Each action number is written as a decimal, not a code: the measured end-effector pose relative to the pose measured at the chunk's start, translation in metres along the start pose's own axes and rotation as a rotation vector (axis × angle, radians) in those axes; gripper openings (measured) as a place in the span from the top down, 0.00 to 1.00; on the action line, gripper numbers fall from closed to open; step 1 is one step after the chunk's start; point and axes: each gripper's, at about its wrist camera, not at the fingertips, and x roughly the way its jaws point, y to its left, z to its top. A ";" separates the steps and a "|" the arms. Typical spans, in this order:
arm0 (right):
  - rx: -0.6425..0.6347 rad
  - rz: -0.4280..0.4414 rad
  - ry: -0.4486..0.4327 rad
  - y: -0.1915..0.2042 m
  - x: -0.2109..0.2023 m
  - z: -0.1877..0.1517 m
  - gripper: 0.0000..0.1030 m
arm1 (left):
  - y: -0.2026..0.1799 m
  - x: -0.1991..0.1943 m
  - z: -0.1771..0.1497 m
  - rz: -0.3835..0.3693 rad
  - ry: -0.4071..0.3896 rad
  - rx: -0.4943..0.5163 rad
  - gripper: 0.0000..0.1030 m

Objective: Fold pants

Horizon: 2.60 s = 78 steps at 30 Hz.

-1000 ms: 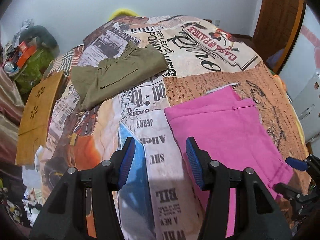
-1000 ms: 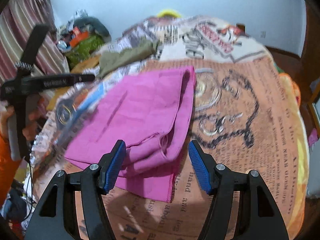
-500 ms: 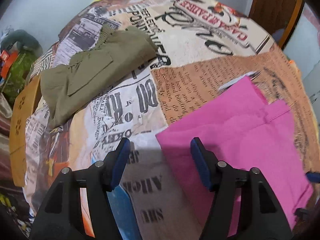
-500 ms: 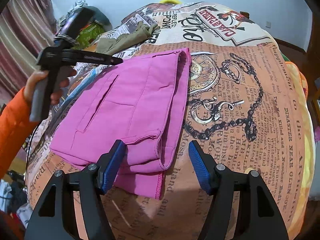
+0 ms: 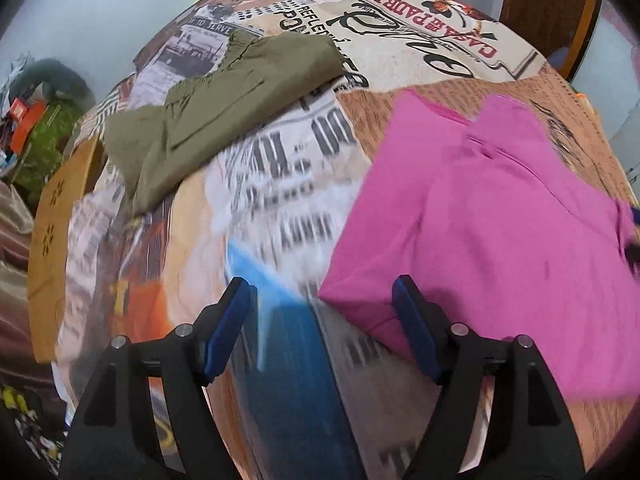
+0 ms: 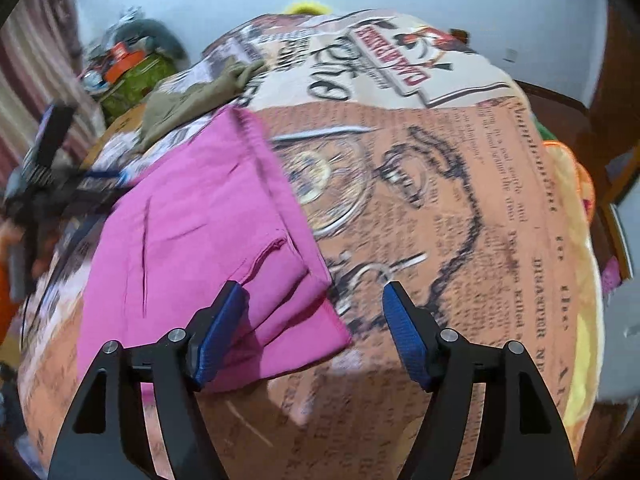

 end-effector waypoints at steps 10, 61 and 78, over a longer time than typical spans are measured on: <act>-0.026 0.075 -0.045 0.023 -0.028 -0.005 0.34 | -0.031 -0.046 -0.052 -0.125 -0.011 -0.040 0.28; -0.079 0.063 -0.053 -0.009 0.029 0.038 0.81 | -0.061 0.003 0.050 -0.154 -0.092 0.021 0.77; -0.129 -0.013 -0.049 -0.009 0.037 0.042 0.87 | -0.058 0.019 0.052 -0.066 -0.052 -0.003 0.76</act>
